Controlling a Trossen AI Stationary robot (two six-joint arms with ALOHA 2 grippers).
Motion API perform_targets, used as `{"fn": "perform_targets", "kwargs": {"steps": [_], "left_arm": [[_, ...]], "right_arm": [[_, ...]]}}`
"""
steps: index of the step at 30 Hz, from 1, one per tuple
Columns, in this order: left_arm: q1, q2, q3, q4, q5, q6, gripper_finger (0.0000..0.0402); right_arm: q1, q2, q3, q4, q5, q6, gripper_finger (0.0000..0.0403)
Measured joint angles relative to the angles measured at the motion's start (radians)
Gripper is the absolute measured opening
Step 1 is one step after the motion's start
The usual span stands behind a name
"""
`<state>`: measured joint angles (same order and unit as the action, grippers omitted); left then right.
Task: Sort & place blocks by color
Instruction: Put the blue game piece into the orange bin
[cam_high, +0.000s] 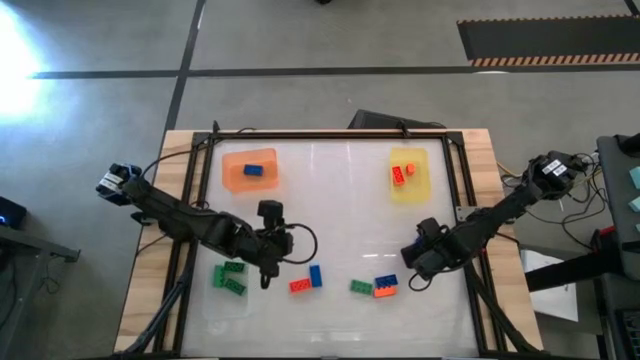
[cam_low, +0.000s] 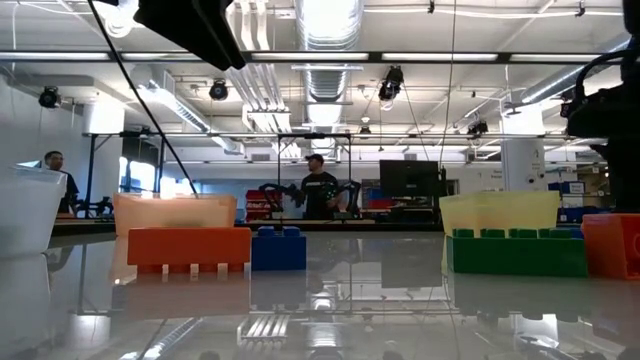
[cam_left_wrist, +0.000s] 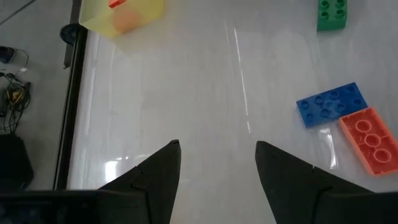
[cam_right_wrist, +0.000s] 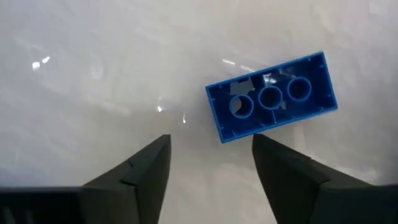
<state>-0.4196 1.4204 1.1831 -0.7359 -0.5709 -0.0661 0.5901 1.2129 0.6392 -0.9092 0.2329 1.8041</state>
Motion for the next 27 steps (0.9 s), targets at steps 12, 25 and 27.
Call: {"fn": "perform_targets", "kwargs": {"steps": [12, 25, 27], "left_arm": [[0.017, 0.000, -0.004, 0.003, 0.000, 0.019, 0.0192], [0.030, 0.000, -0.010, 0.003, -0.001, 0.028, 0.0192], [0.030, 0.000, -0.010, 0.003, -0.001, 0.027, 0.0192]], "right_arm": [[-0.113, 0.000, 0.000, -0.082, 0.080, -0.044, 0.0244], [-0.167, 0.000, -0.005, -0.064, 0.133, -0.138, 0.0227], [-0.166, 0.000, -0.005, -0.025, 0.109, -0.169, 0.0225]]}}
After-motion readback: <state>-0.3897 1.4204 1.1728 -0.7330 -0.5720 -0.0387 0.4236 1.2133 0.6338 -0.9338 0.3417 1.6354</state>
